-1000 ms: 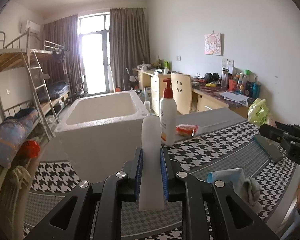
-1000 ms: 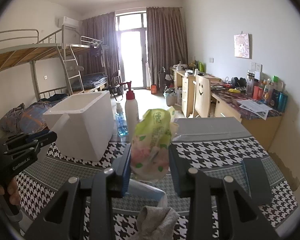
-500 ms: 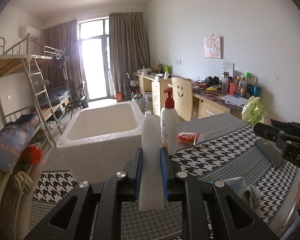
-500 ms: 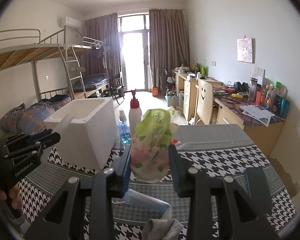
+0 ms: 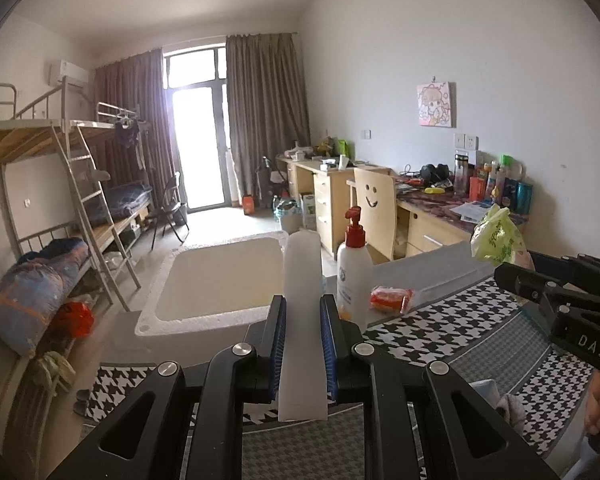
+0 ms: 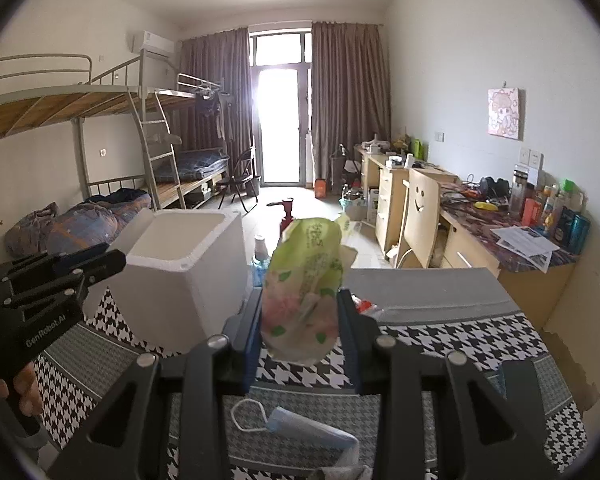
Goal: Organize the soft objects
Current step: 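Carry the cylinder and bag over the white foam box with both tools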
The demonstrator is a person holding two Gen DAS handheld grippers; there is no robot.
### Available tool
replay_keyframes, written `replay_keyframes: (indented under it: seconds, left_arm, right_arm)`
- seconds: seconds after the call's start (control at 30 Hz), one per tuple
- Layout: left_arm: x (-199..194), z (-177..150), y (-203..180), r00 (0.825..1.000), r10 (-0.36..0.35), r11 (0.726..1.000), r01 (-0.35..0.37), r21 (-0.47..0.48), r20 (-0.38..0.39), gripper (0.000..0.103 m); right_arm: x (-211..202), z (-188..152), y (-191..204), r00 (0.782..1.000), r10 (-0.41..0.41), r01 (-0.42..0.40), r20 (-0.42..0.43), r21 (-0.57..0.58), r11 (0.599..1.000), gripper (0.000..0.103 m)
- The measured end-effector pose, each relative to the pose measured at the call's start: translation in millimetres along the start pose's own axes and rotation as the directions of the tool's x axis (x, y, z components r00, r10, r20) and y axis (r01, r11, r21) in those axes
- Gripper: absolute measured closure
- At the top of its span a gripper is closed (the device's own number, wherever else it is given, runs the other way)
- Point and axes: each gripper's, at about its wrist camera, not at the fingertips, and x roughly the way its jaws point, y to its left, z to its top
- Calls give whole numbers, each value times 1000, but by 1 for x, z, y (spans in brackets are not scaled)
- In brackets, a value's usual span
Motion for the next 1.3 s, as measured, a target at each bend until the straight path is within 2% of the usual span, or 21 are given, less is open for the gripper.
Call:
replay_keyframes:
  seconds: [0.37,0.57,0.73,1.3]
  left_arm:
    - [2,17,13,999,29,999,-29,-19,29,85]
    - [9,19,22,998,56,998,-55,-29,27,85]
    - [11,20,27,997,70,997,-69,-38,35,85]
    - [22,26,48,995,98,994,-96,-61,29,84]
  right_arm:
    - [10,14,5,999,52,-51,-13,11,999,63]
    - [9,22,12,998,67,-67,18,-8,998,63]
    - [15,23,15,996,89,-88,12,-14,996,63]
    - [37,41,42,991,134,-133,8,-89,987,63]
